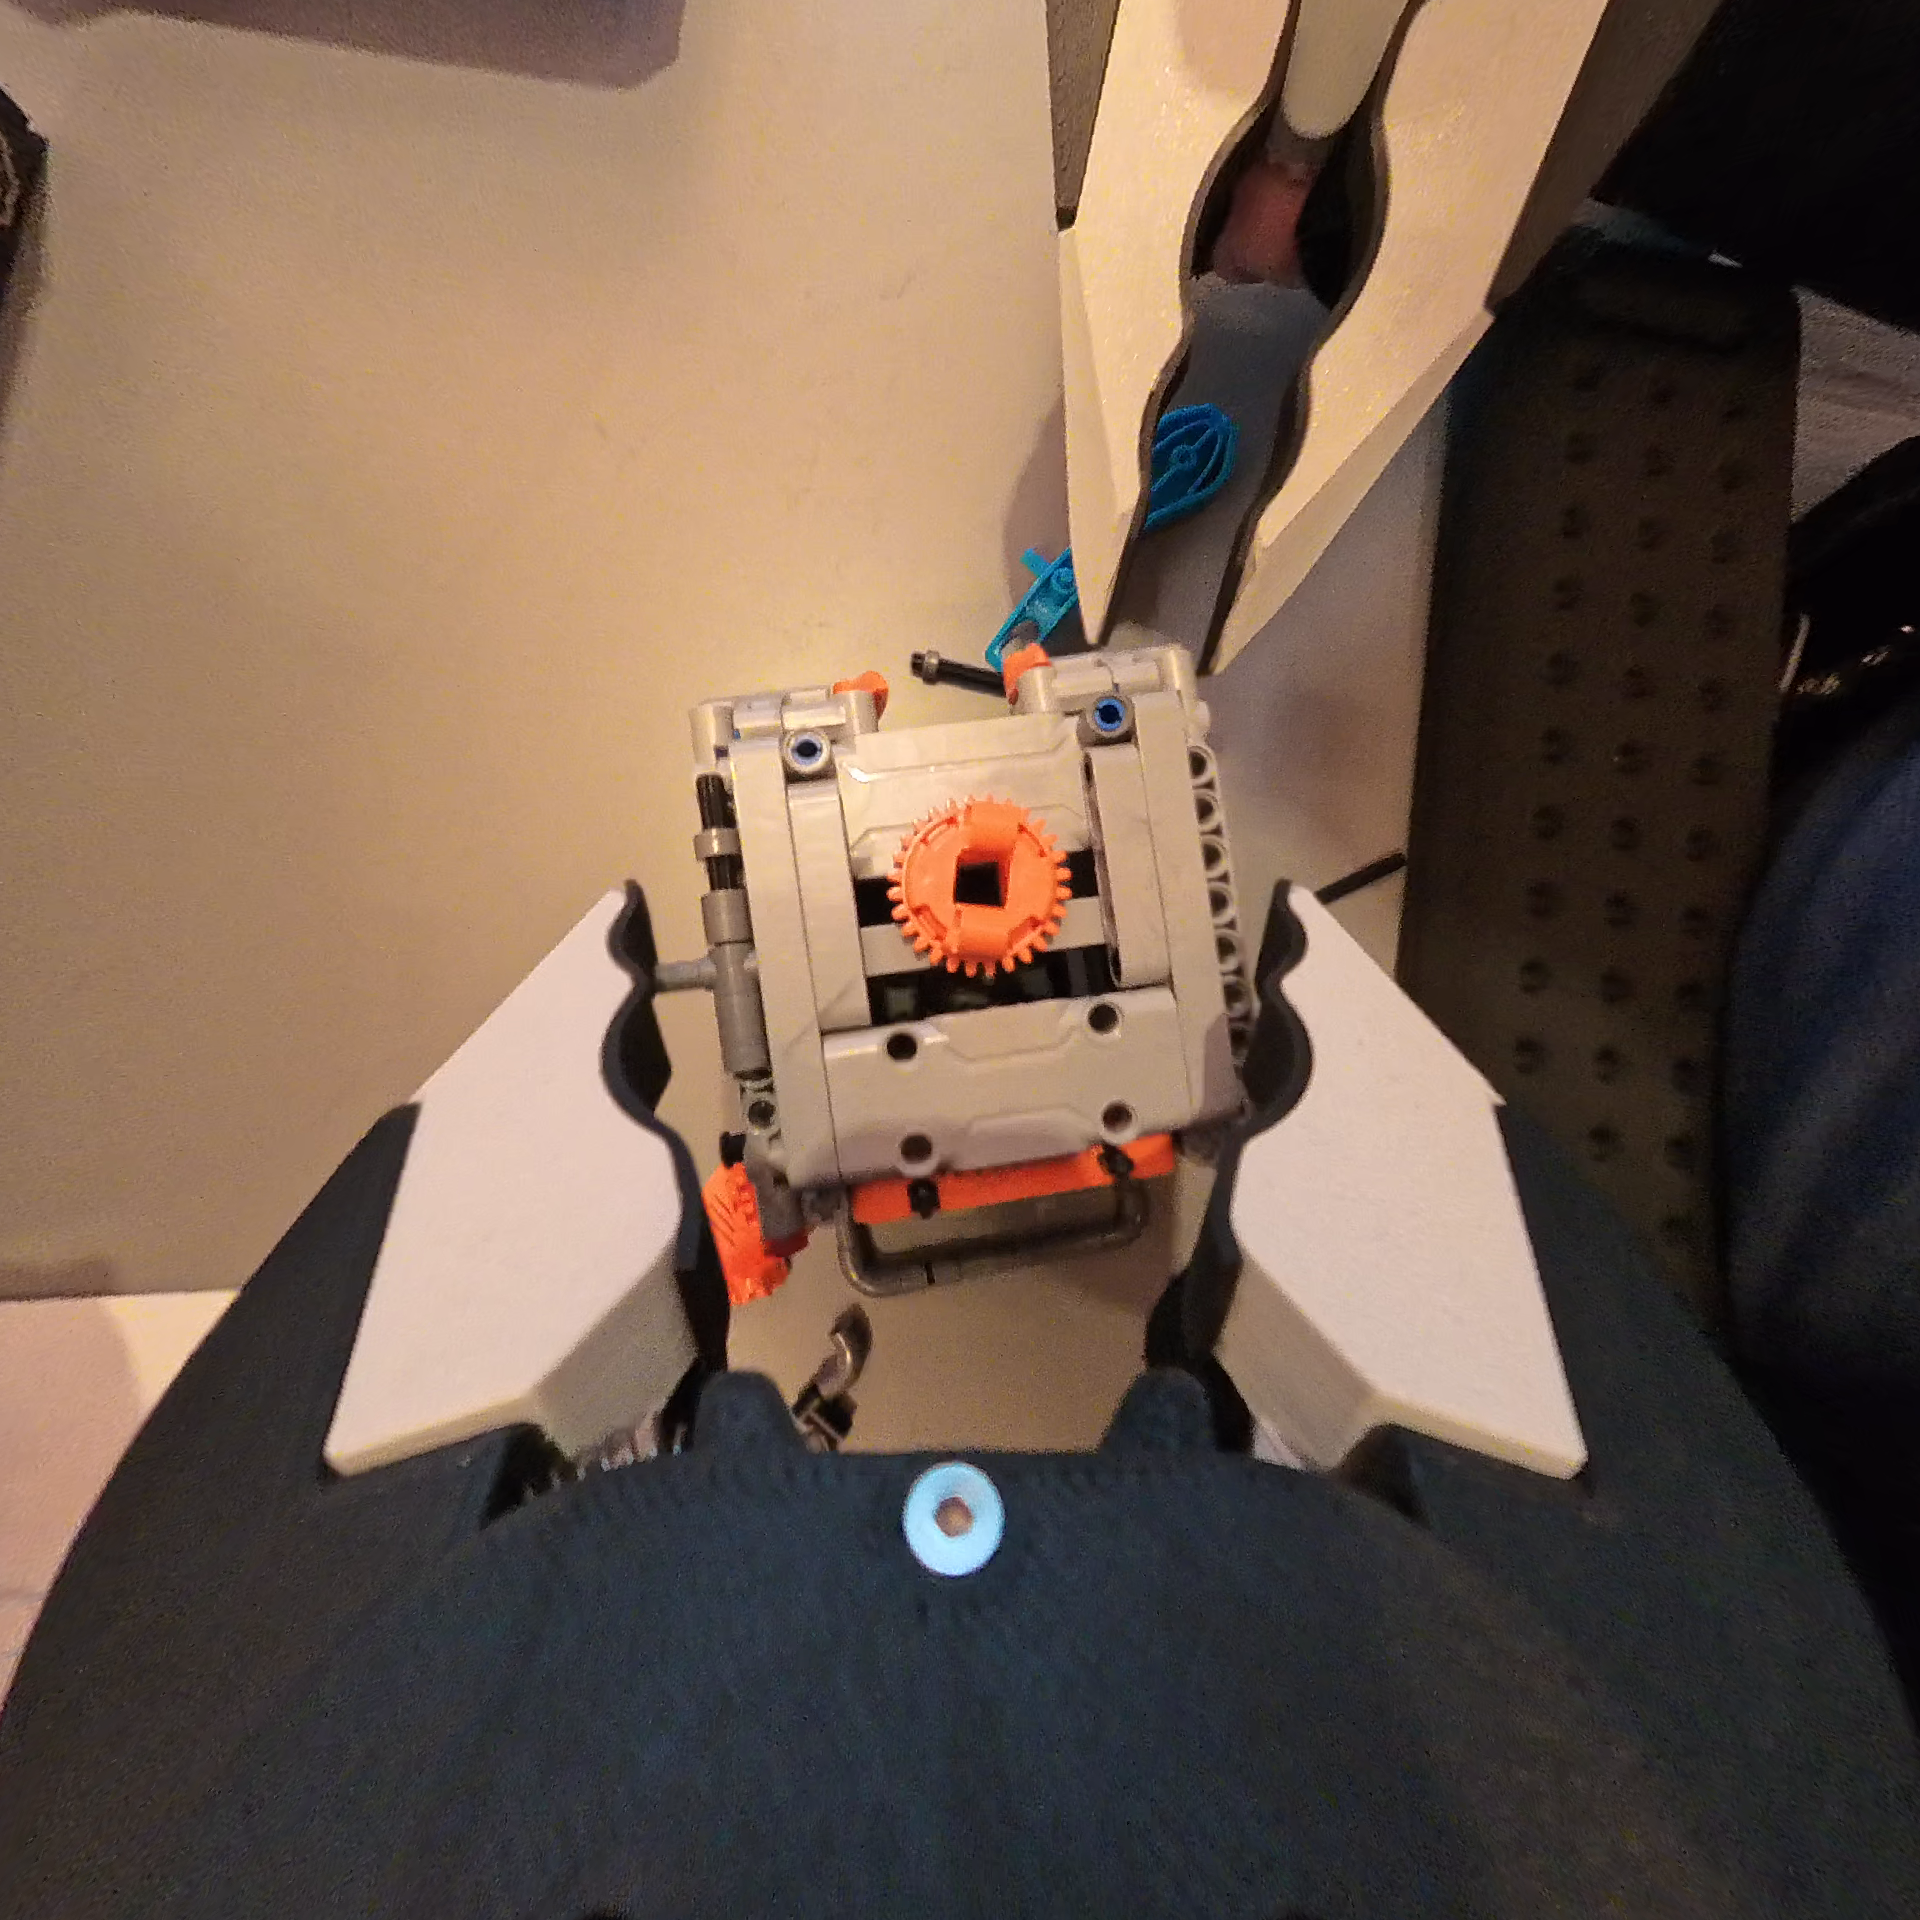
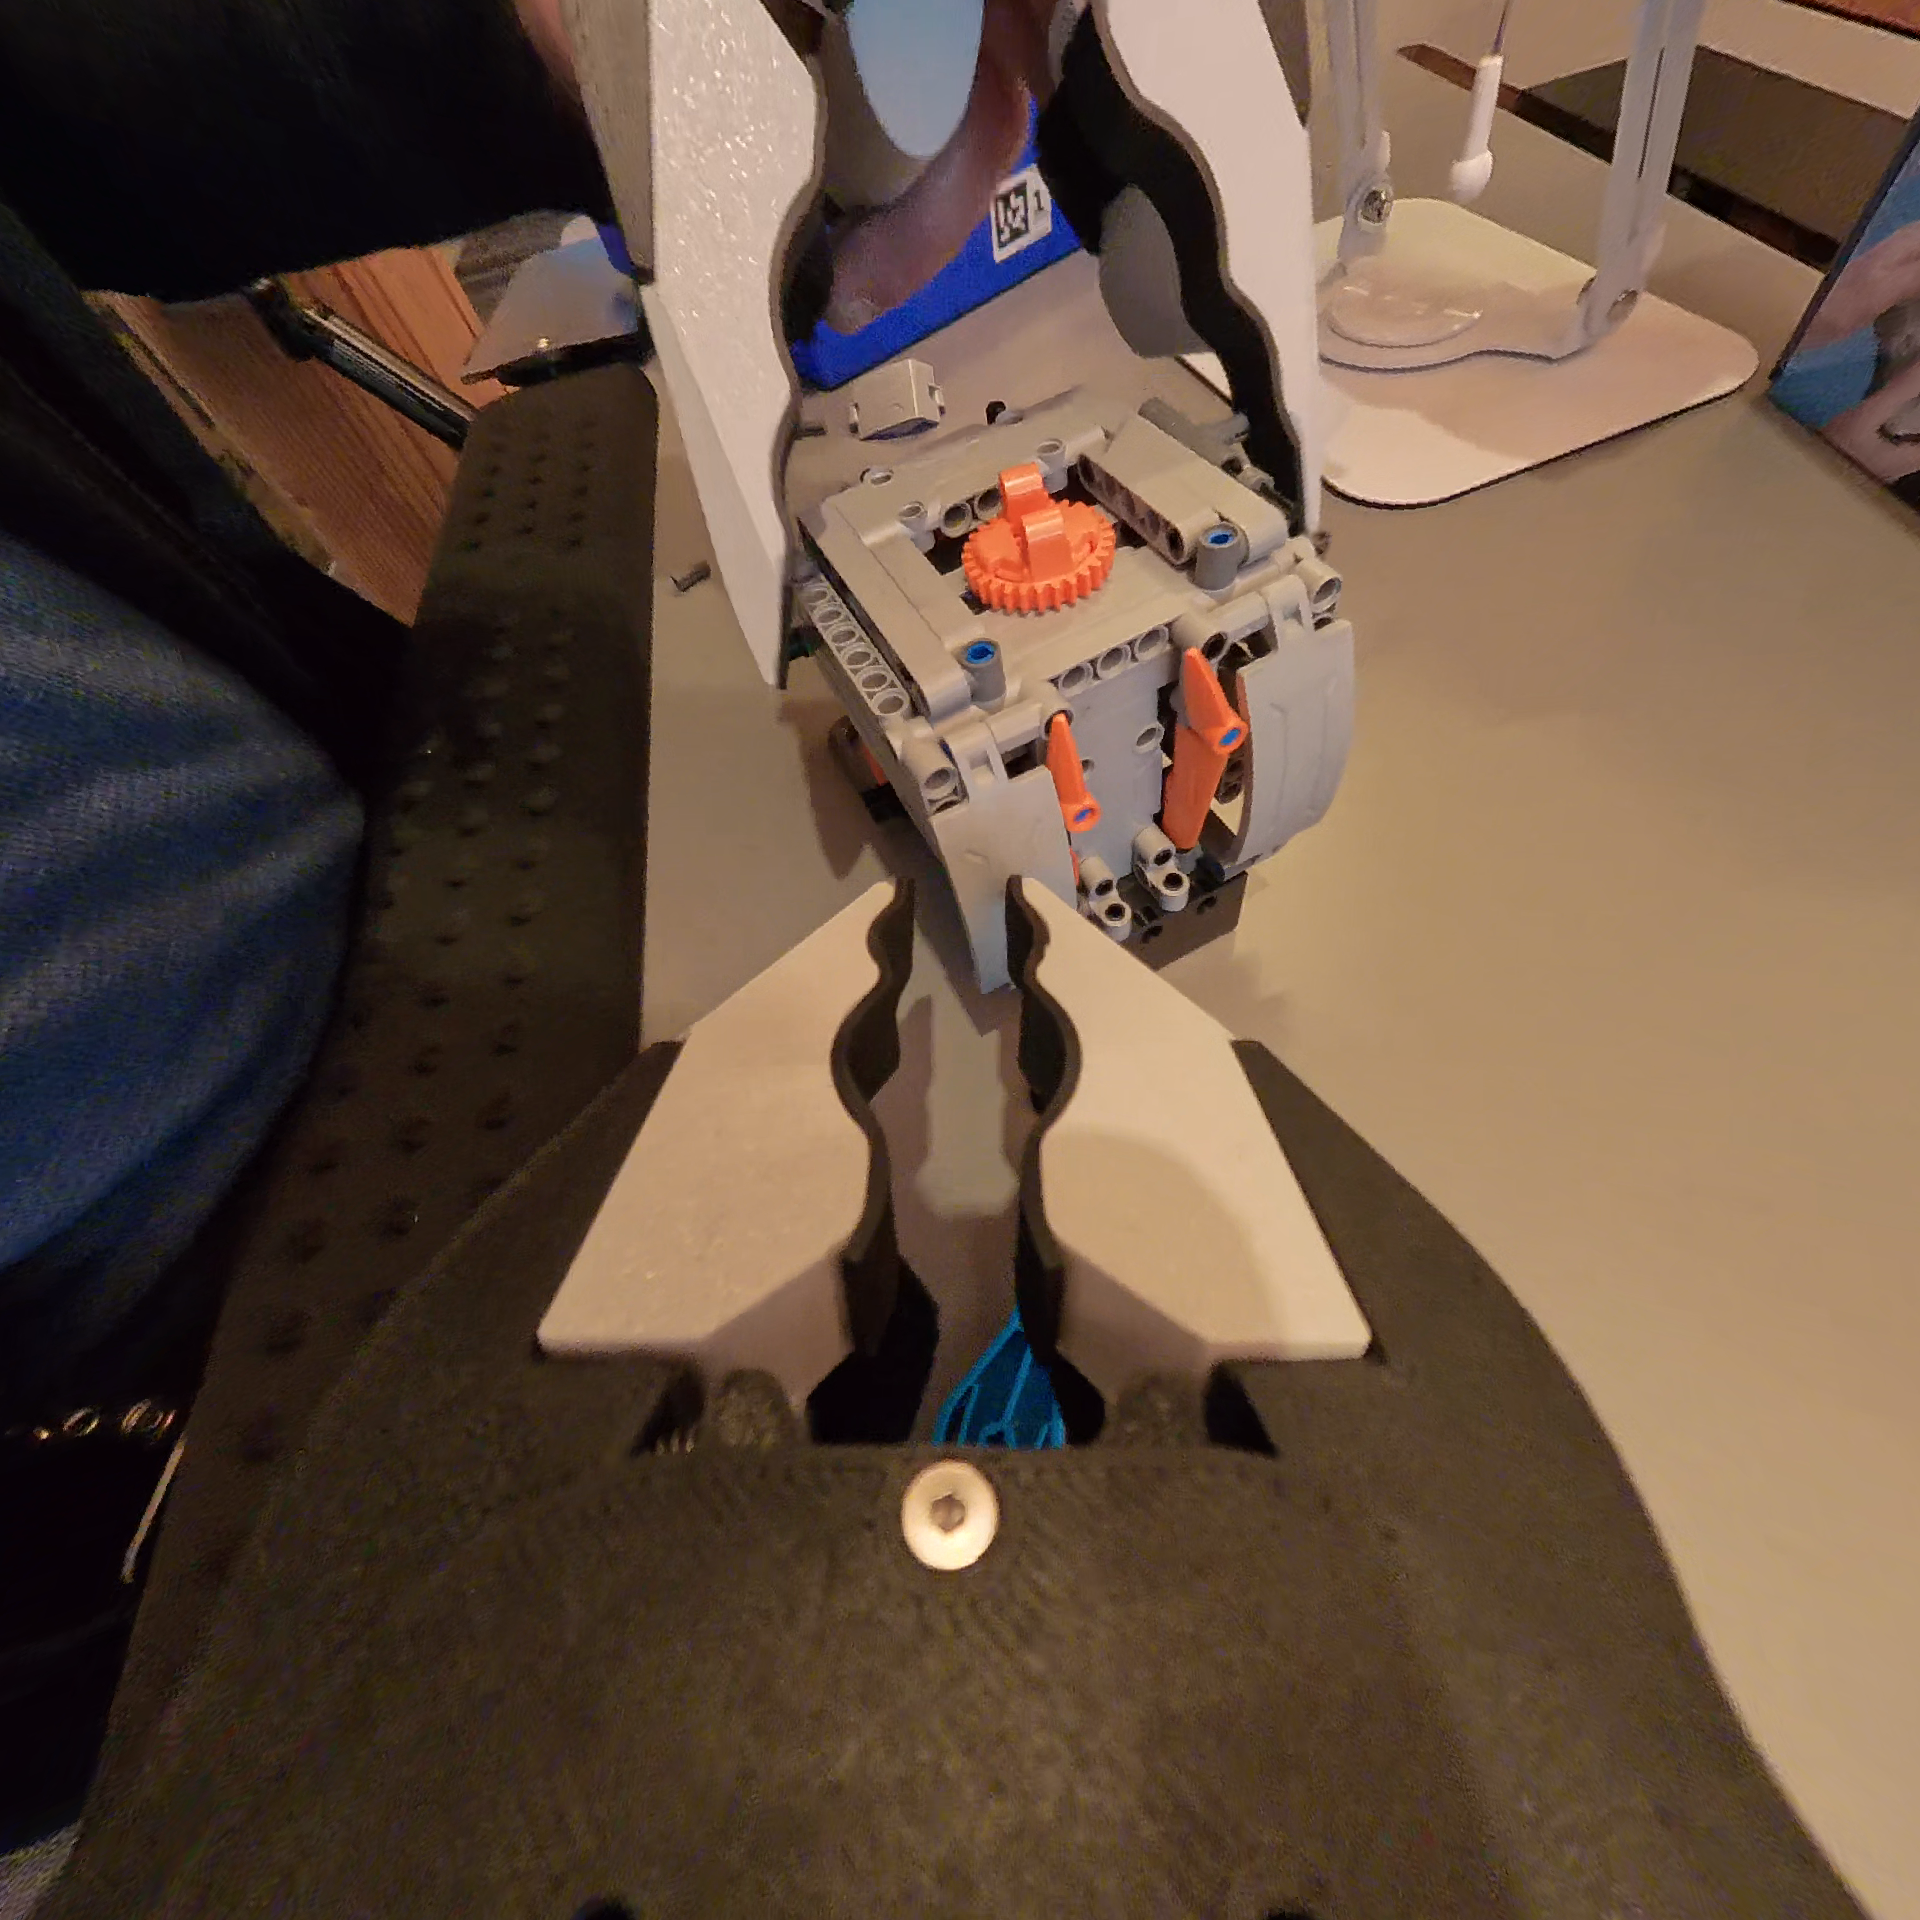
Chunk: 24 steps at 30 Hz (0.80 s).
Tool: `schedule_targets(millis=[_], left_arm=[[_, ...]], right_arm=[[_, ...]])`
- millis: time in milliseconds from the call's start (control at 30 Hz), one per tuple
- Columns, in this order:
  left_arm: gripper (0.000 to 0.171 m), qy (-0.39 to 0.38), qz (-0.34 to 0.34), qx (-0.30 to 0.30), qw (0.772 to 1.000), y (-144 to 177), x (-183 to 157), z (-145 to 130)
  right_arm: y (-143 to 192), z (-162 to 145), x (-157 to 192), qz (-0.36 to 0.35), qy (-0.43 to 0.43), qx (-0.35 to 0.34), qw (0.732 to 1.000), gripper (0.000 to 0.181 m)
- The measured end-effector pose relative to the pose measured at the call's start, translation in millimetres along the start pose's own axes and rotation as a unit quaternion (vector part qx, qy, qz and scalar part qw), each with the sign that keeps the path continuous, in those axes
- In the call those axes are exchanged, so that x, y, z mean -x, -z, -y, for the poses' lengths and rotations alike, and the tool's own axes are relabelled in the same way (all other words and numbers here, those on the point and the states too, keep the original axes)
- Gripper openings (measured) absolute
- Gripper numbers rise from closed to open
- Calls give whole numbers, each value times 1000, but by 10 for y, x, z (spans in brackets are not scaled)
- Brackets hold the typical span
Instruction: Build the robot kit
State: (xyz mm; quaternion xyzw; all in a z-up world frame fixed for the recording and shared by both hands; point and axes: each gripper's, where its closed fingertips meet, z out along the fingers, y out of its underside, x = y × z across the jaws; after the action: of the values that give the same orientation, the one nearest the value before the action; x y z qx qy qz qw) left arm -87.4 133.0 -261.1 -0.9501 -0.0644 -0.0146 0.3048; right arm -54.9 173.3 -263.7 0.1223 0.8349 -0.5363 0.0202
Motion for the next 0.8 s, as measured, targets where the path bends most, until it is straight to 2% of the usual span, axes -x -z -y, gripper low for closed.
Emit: schedule_targets(millis=[300, 367, 467, 600, 800], left_arm=[[104, -11, 38, 61, 997, 230, 66, -267], [108, -14, 49, 73, 996, 287, 115, -337], [104, -10, 57, 84, 995, 360, 127, -423], [102, 16, 63, 80, 995, 413, 150, -511], [95, 41, 51, 70, 995, 390, 120, -589]], right_arm=[[-154, 43, 287, 33, -5, -2, 999, 11], [-129, 40, 255, 28, -19, -10, 999, 14], [-38, 38, 116, 9, -43, -22, 999, 22], [-57, 5, 66, 8, -51, -11, 999, 25], [-153, 57, 172, 28, -63, -11, 998, 24]])
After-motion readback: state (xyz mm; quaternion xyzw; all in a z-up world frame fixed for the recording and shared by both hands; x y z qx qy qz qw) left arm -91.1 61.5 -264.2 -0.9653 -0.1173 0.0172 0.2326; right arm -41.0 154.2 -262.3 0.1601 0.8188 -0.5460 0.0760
